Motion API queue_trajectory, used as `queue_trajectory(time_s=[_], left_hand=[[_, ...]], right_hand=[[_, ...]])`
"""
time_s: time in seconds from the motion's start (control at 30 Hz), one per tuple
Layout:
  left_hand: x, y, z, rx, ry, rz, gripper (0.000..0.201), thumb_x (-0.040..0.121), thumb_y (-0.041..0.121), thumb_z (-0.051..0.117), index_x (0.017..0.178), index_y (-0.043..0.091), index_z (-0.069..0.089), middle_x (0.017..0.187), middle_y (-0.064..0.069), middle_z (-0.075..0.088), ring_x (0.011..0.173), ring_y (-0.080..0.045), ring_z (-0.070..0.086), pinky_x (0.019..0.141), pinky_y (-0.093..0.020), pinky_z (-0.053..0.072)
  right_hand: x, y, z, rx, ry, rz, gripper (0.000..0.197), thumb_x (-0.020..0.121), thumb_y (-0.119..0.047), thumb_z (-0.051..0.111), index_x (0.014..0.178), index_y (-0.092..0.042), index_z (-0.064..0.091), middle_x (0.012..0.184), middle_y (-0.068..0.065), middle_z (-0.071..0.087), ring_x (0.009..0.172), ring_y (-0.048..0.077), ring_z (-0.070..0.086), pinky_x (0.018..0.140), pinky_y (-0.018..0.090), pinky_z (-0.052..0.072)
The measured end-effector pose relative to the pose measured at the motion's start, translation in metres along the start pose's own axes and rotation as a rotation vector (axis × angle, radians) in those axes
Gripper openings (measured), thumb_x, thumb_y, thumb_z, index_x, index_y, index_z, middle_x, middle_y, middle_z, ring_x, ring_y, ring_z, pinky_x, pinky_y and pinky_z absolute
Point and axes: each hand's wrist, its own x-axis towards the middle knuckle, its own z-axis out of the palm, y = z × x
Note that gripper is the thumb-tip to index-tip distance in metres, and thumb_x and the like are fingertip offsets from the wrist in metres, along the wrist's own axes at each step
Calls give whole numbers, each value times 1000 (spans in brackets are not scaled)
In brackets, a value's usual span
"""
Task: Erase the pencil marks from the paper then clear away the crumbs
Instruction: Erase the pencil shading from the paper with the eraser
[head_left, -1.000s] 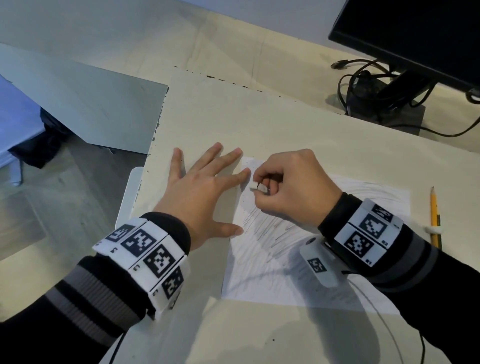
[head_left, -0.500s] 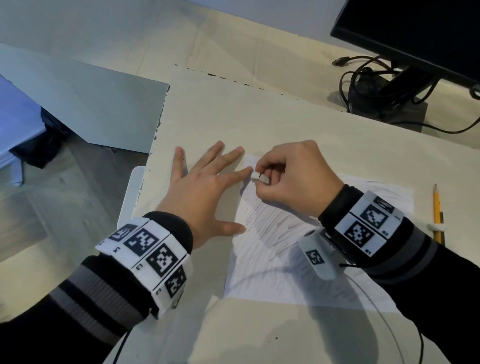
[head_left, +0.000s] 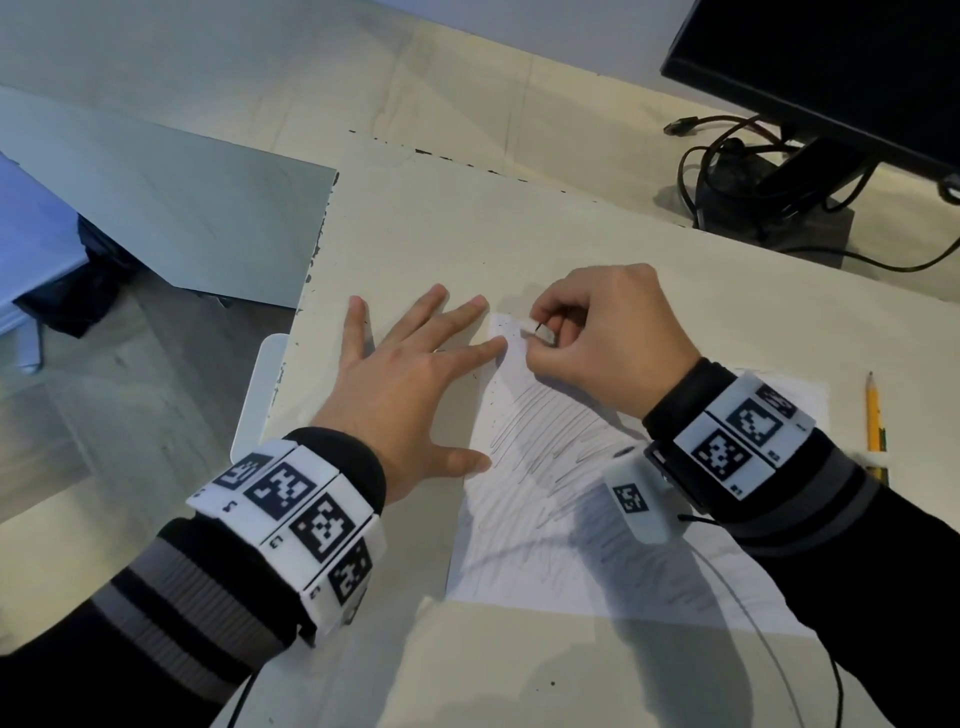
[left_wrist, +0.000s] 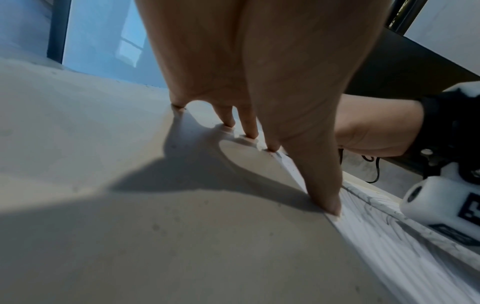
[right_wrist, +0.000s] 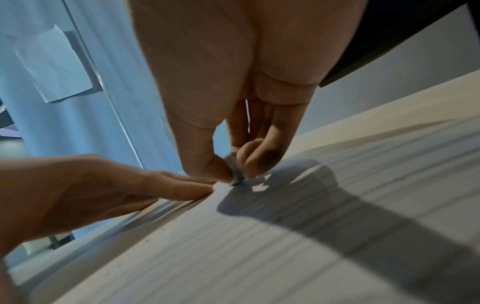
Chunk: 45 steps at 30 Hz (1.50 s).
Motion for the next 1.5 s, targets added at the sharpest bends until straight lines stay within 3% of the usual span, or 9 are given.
queue_trajectory(time_s=[0.4, 0.6, 0.73, 0.83, 0.97, 1.13, 1.3, 1.43, 1.5], left_hand=[[-1, 1, 0, 15, -7, -2, 101, 70, 68, 72, 152, 49, 17, 163, 21, -7, 148, -5, -20, 116, -62, -11], [0, 0, -1, 20, -8, -6, 101, 70, 68, 72, 152, 49, 16, 163, 21, -7, 148, -5, -19, 116, -63, -10], [0, 1, -1, 22, -15, -8, 101, 71, 68, 72, 152, 49, 16, 163, 21, -7, 148, -5, -20, 116, -63, -11], [0, 2, -2, 27, -19, -8, 101, 71, 68, 71, 152, 49, 15, 163, 21, -8, 148, -5, -20, 116, -62, -12], [-1, 3, -4, 30, -27, -15, 100, 72, 68, 71, 153, 48, 15, 163, 21, -8, 148, -6, -20, 116, -63, -10], [-1, 8, -8, 144, -54, -10, 99, 76, 72, 63, 153, 46, 7, 163, 15, -13, 149, -11, -19, 118, -63, -1], [-1, 15, -9, 234, -50, 60, 100, 82, 70, 58, 157, 31, 4, 163, 4, -21, 149, -17, -22, 123, -48, -4], [1, 15, -7, 204, -84, 117, 103, 86, 66, 57, 158, 23, -3, 163, 8, -18, 150, -12, -16, 123, -35, -4], [2, 14, -7, 175, -80, 109, 104, 85, 64, 59, 157, 24, -3, 163, 10, -16, 150, -10, -14, 123, -34, -4]], right_hand=[[3, -3, 2, -19, -20, 1, 9, 69, -17, 71, 76, -17, 76, 63, -7, 66, 59, 10, 61, 61, 16, 52], [2, -5, 1, -32, -48, -18, 8, 68, -18, 72, 76, -18, 76, 64, -8, 65, 59, 10, 61, 62, 19, 52], [9, -1, -3, -54, 37, 13, 8, 70, -15, 69, 74, -17, 75, 62, -7, 65, 59, 10, 60, 63, 19, 52], [2, -5, 1, -16, -50, -32, 9, 69, -15, 72, 77, -16, 76, 64, -8, 65, 58, 8, 60, 62, 16, 51], [8, 5, -7, -44, 30, 59, 6, 67, -16, 71, 71, -19, 74, 59, -7, 64, 56, 10, 59, 61, 13, 49], [2, 2, -6, -24, -104, 18, 7, 67, -15, 73, 73, -20, 75, 58, -8, 64, 53, 5, 56, 59, 15, 51], [5, 10, -20, 4, -5, 59, 5, 73, -19, 78, 78, -20, 76, 63, -11, 65, 58, 7, 63, 64, 15, 53], [-11, 2, -3, 52, -92, -35, 9, 76, -14, 76, 83, -20, 77, 66, -8, 67, 57, 8, 61, 61, 15, 53], [-10, 9, -3, 40, -37, -28, 12, 74, -11, 74, 82, -20, 77, 67, -8, 68, 57, 8, 60, 61, 14, 52]])
